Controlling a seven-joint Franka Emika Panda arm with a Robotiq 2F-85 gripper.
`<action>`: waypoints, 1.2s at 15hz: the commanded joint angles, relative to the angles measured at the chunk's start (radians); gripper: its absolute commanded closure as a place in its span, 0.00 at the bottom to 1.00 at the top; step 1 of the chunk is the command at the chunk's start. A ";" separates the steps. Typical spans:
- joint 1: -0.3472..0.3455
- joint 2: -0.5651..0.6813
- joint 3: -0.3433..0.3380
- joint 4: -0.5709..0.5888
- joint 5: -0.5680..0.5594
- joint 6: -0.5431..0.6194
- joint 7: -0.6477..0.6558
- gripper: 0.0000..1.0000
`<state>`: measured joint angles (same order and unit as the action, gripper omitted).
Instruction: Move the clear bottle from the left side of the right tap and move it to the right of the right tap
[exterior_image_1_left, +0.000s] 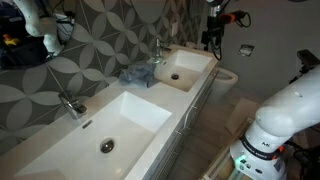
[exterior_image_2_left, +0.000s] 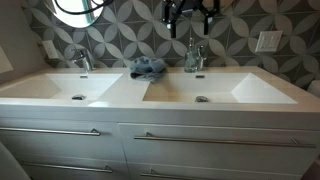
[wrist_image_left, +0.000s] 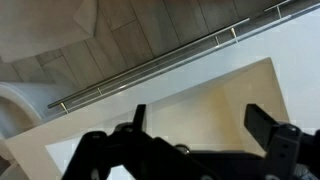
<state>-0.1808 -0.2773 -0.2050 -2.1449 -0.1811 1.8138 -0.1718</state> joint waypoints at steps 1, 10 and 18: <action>0.001 0.001 -0.001 0.003 0.000 -0.003 -0.001 0.00; 0.000 0.005 -0.013 0.008 0.034 0.065 0.002 0.00; 0.014 0.136 -0.049 0.256 0.007 0.115 -0.251 0.00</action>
<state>-0.1817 -0.2503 -0.2429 -2.0468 -0.1789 1.9798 -0.3032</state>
